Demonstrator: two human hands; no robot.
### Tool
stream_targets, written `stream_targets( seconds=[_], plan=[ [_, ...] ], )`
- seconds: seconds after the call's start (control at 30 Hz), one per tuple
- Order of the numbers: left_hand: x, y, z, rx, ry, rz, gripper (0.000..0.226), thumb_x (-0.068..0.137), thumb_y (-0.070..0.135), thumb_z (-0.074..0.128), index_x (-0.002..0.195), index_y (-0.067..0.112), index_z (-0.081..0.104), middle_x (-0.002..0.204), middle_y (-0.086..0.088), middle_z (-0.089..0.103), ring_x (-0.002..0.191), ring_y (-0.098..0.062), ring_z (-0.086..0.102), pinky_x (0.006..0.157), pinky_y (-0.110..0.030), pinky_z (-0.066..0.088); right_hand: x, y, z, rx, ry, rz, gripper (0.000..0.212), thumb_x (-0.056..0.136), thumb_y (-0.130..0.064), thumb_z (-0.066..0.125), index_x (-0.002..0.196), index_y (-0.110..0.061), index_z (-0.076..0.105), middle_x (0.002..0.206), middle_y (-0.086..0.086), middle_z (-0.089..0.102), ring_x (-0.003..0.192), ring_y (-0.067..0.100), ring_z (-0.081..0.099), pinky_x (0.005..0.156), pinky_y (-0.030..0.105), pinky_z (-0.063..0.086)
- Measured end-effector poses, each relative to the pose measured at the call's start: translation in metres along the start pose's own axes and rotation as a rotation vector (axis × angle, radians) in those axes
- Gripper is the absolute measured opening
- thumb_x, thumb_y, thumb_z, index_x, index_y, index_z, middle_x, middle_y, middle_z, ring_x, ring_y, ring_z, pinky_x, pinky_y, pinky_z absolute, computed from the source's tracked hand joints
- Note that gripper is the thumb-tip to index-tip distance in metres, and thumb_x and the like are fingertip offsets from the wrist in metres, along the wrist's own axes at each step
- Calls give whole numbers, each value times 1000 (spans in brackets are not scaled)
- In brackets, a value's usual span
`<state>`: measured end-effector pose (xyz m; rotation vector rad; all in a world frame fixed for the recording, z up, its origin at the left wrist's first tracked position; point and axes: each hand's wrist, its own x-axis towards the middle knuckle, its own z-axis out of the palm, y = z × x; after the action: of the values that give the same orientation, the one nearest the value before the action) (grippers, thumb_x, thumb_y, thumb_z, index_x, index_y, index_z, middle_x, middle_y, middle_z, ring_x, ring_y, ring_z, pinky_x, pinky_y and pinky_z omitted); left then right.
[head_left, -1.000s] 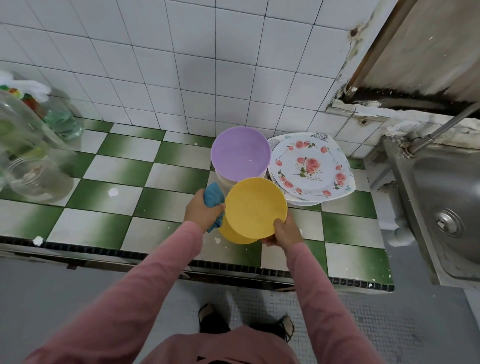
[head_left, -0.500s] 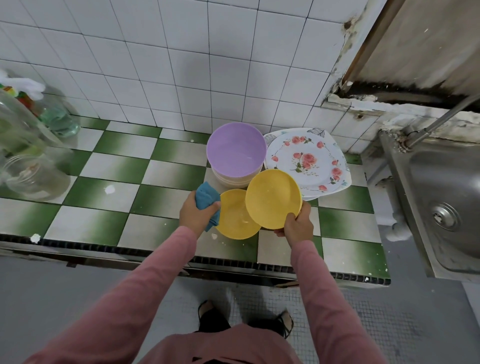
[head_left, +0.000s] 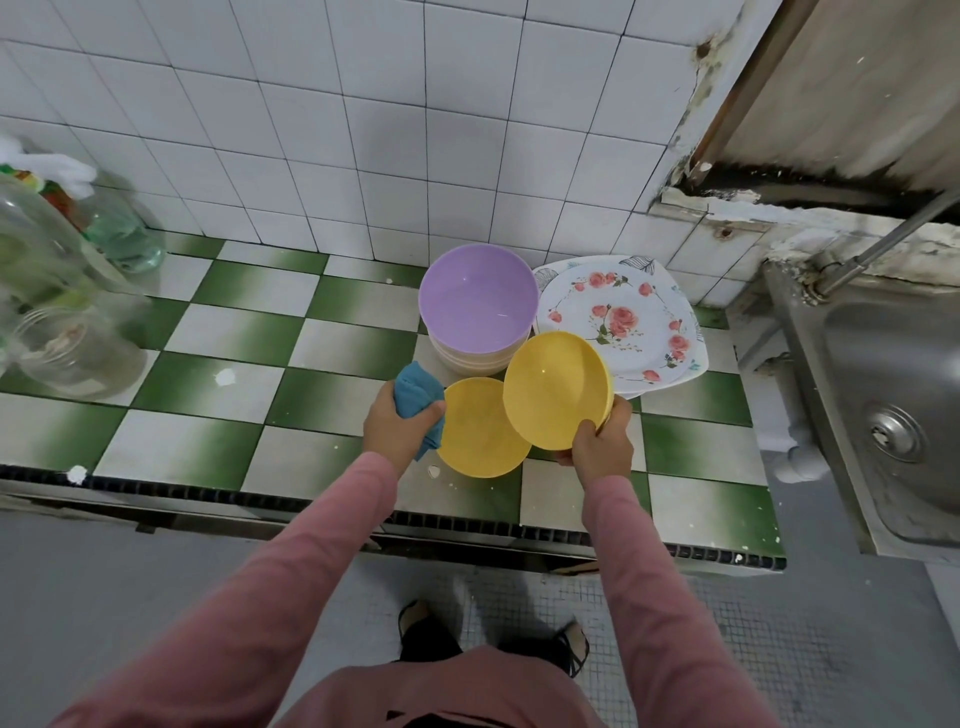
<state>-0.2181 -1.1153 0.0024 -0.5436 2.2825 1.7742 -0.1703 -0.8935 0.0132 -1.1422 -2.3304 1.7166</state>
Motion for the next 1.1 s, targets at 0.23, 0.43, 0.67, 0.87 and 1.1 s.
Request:
stream_targets(
  seconds=[0.23, 0.43, 0.67, 0.87, 1.1],
  plan=[
    [1, 1, -1, -38, -23, 9, 41, 80, 20, 79, 113, 18, 53, 108, -6, 61, 100, -25, 60, 73, -34, 52, -8, 5, 4, -21, 18, -52, 51, 96, -1, 37, 143, -21, 31, 109, 7, 54, 86, 36, 65, 60, 34, 58],
    [4, 2, -1, -47, -24, 21, 44, 80, 20, 79, 115, 17, 53, 109, -6, 61, 100, -25, 61, 79, -36, 54, -11, 10, 10, -9, 30, -136, 55, 93, 2, 39, 143, -21, 29, 95, -10, 50, 83, 21, 57, 77, 55, 59],
    [1, 4, -5, -84, -54, 18, 48, 80, 21, 80, 119, 17, 52, 112, -6, 61, 100, -23, 60, 63, -25, 49, -19, 10, 18, 20, 53, -235, 58, 89, 9, 39, 138, -21, 32, 86, 3, 54, 76, 26, 55, 63, 30, 46],
    [-2, 3, -8, -174, -66, -5, 54, 77, 24, 83, 122, 15, 54, 113, -6, 63, 102, -23, 63, 69, -28, 54, -25, 5, 21, 55, 64, -303, 57, 90, 10, 41, 131, -29, 30, 81, 7, 51, 71, 25, 52, 63, 24, 45],
    [-7, 11, -7, -217, -66, -12, 47, 82, 30, 79, 120, 17, 54, 112, -6, 63, 100, -22, 64, 66, -26, 54, -28, -3, 21, 116, 107, -366, 56, 86, 7, 40, 136, -16, 30, 78, 0, 49, 67, 19, 52, 56, 13, 44]
  ],
)
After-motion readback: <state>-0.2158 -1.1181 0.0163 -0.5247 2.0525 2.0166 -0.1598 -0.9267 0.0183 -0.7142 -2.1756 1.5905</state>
